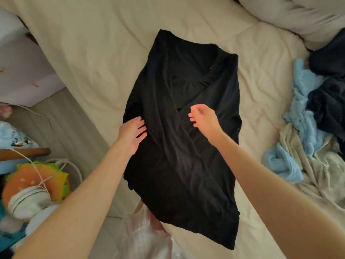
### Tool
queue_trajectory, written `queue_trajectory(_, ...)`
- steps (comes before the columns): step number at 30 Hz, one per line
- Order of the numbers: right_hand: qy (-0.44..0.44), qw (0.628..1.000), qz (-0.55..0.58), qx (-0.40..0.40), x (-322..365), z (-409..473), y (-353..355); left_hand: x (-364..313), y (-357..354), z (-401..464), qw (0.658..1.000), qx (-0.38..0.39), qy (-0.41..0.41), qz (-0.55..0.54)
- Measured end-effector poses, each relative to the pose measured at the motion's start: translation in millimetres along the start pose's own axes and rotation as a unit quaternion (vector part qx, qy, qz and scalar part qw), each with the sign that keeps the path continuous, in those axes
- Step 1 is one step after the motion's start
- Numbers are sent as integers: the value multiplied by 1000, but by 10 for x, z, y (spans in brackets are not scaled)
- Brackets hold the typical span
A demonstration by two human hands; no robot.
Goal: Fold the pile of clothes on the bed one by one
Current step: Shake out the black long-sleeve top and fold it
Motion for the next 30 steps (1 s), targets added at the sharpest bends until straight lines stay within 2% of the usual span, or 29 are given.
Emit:
queue_trajectory(5, -9, 999, 50, -21, 416, 704, -314, -160, -40, 178, 995, 10, 47, -83)
queue_trajectory(8, 15, 999, 21, -37, 694, 1050, -381, -185, -48, 268, 992, 17, 81, -98)
queue_trajectory(13, 29, 999, -38, -5, 1058, 1419, -615, -215, -1, 401, 986, 3, 123, -109)
queue_trajectory(16, 8, 999, 3, -36, 1177, 1566, -623, -246, 36, 452, 982, 3, 128, -140)
queue_trajectory(20, -40, 992, 112, -36, 1303, 1742, -676, -369, 166, 457, 980, -8, 98, -172)
queue_trajectory(26, 27, 998, 59, -24, 1646, 1981, -867, -652, 327, 476, 988, -40, 11, -150)
queue_trajectory(30, 5, 998, 64, 13, 1601, 1993, -1010, -629, 289, 491, 991, -27, 11, -134)
Point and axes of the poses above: each hand's wrist, its own z-axis towards the middle knuckle, its own y-axis out of the back of the hand, x = y × z, the point moved 9 cm from there along z, towards the middle knuckle, and after that the axes turned 7 degrees about y, right-handed, at the moved point
